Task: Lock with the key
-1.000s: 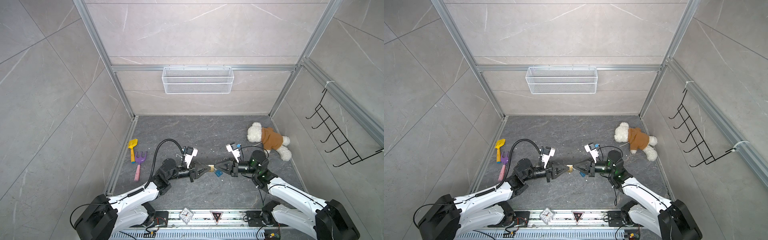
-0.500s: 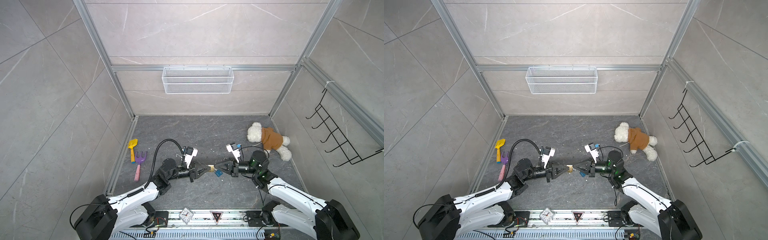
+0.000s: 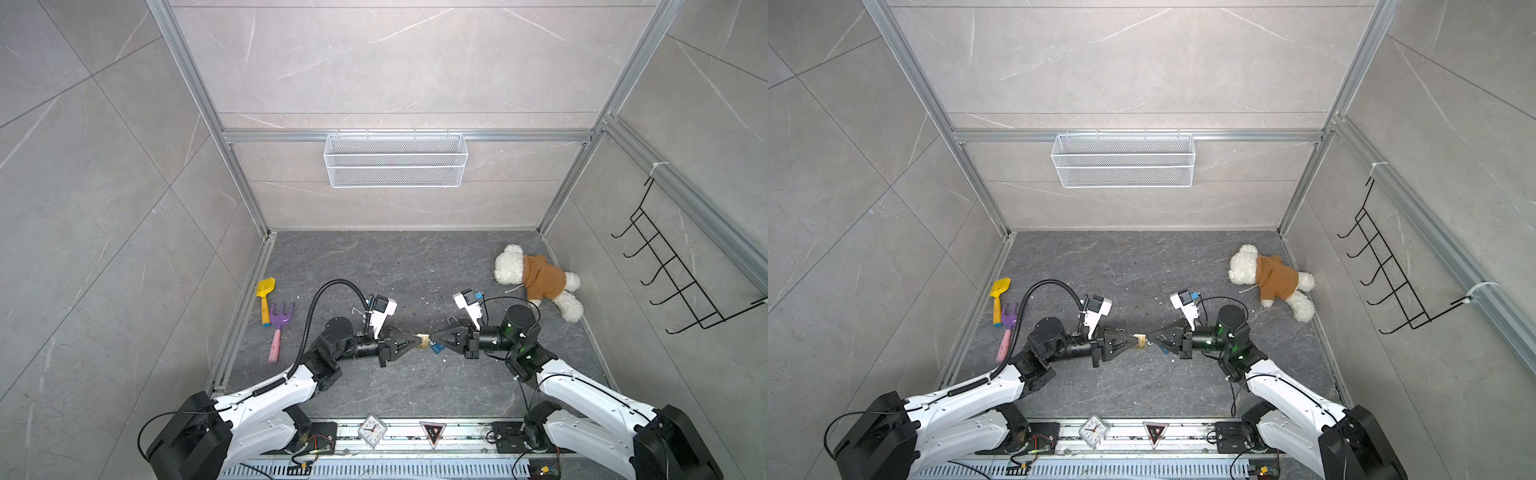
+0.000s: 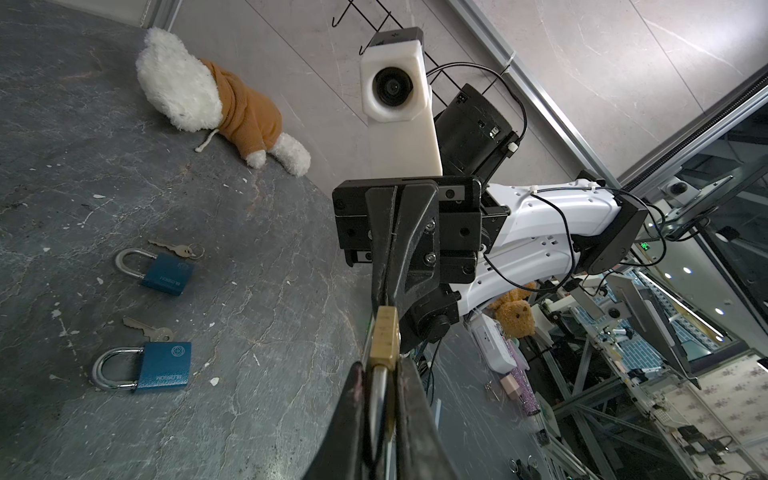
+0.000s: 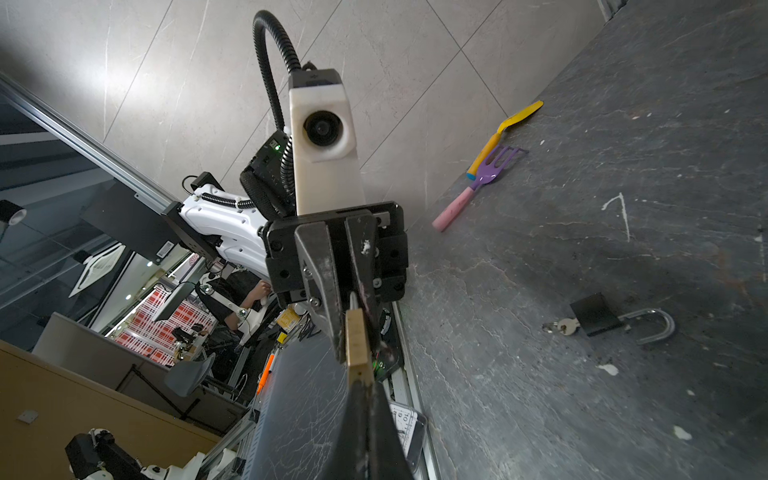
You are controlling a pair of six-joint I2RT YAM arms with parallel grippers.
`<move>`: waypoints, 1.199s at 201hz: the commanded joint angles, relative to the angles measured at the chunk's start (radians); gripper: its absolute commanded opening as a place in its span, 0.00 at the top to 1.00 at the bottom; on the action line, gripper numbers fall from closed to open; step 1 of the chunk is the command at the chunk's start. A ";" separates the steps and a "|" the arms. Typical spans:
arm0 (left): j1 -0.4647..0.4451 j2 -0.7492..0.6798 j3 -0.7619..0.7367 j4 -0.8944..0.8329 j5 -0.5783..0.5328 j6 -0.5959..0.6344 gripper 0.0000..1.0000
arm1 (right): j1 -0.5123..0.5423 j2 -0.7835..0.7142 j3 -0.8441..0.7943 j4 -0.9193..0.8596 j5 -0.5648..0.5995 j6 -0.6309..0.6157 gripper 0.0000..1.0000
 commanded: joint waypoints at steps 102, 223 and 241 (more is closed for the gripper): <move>0.051 0.037 0.030 0.119 0.038 -0.010 1.00 | -0.044 0.017 -0.020 0.063 -0.004 0.016 0.69; 0.050 0.075 0.060 0.134 0.047 -0.018 1.00 | -0.042 0.076 -0.019 0.102 -0.006 0.017 0.69; 0.051 0.081 0.062 0.137 0.047 -0.021 1.00 | -0.041 0.083 -0.019 0.110 -0.009 0.022 0.69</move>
